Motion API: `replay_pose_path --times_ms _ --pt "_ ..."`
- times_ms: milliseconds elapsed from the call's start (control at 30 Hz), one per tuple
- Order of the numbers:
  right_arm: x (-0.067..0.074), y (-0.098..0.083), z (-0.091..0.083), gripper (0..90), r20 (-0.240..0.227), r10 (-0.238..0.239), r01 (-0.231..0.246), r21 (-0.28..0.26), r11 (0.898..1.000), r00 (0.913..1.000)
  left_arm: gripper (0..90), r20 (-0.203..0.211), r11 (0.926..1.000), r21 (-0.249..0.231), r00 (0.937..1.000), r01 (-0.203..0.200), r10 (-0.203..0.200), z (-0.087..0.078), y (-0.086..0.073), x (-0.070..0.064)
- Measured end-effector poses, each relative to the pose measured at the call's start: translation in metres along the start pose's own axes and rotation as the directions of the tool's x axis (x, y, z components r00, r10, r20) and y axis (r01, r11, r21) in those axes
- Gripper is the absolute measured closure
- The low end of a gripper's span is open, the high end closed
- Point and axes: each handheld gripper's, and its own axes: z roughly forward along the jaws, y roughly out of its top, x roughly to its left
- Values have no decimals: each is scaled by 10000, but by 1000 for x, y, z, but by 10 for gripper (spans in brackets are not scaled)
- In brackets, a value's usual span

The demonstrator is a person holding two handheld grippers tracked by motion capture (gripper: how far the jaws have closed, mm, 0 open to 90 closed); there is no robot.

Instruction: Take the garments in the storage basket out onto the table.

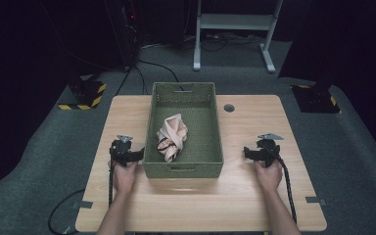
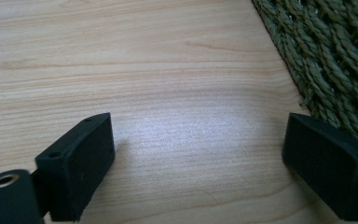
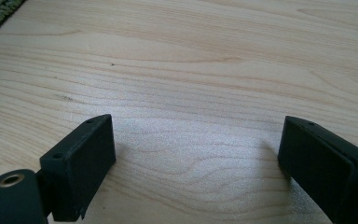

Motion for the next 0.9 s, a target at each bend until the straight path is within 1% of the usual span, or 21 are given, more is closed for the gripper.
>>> replay_pose_path --times_ms 233,367,533,567,633,700,833,900 --pt "0 0 0 111 17 38 -38 -16 10000 10000 81 29 10000 9 10000 -6 6 0 0 0" --pt "-1 0 0 113 8 49 -49 -25 10000 10000 75 118 10000 26 9999 -83 82 0 0 1" --pt "-1 0 1 113 6 46 -46 -28 10000 10000 58 251 10000 27 9996 -85 84 0 0 3" --pt "-1 1 1 113 4 56 -56 -25 10000 10000 57 188 9999 78 9997 -137 135 0 0 3" --pt "-1 1 1 113 4 53 -53 -26 10000 10000 49 170 9999 148 9998 -38 36 -1 0 4" --pt "-1 1 1 113 4 47 -47 -29 10000 10000 48 239 9995 234 9994 230 -236 -3 0 7" --pt "-1 1 1 114 4 50 -50 -30 10000 10000 34 159 9983 382 9988 451 -457 -8 1 12" --pt "-1 1 1 115 1 50 -50 -31 10000 10000 25 149 9980 424 9987 476 -482 -12 1 14"
